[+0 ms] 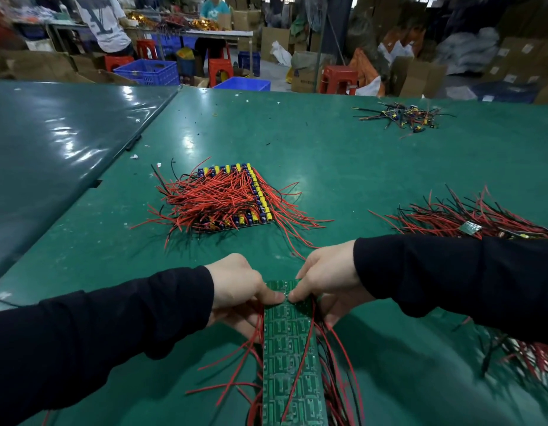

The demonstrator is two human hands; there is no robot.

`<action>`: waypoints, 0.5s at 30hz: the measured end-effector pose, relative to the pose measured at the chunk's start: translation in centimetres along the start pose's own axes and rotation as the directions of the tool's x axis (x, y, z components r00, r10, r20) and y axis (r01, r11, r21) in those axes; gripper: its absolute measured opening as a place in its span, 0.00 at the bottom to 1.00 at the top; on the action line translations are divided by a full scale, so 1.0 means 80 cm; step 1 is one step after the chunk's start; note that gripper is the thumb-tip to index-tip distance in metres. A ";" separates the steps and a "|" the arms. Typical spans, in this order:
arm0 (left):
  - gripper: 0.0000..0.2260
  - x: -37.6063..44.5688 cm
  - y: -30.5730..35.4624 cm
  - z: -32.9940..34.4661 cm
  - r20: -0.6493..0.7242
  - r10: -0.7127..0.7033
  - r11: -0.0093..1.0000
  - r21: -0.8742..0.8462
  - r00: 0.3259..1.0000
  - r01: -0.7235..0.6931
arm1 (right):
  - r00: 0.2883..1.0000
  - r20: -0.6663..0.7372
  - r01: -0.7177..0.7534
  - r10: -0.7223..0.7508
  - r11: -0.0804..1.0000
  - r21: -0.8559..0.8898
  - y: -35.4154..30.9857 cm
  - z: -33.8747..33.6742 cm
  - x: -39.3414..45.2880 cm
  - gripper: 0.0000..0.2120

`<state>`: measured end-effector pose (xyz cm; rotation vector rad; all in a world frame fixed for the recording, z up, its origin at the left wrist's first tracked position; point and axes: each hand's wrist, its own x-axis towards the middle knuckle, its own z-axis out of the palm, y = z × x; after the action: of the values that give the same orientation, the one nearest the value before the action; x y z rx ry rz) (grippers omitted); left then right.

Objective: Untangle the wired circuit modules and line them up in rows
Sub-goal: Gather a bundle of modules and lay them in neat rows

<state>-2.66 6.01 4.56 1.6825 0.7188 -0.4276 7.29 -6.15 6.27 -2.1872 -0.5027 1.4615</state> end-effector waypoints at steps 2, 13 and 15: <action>0.13 -0.003 0.001 -0.004 0.079 -0.011 1.000 -0.019 0.997 0.012 | 1.000 0.026 0.003 -0.004 1.000 0.021 -0.001 -0.003 -0.004 0.04; 0.10 0.004 -0.004 0.017 -0.082 -0.056 0.988 0.140 0.995 0.068 | 0.994 0.026 -0.107 0.106 0.994 0.004 0.001 0.009 -0.005 0.05; 0.11 0.005 -0.004 0.020 -0.094 -0.071 0.984 0.157 0.993 0.085 | 0.989 0.042 -0.142 0.142 0.990 0.001 0.003 0.013 -0.005 0.05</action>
<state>-2.39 4.56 3.68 1.8377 0.8358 -0.4801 6.20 -6.34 6.09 -2.2332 -0.3637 1.5835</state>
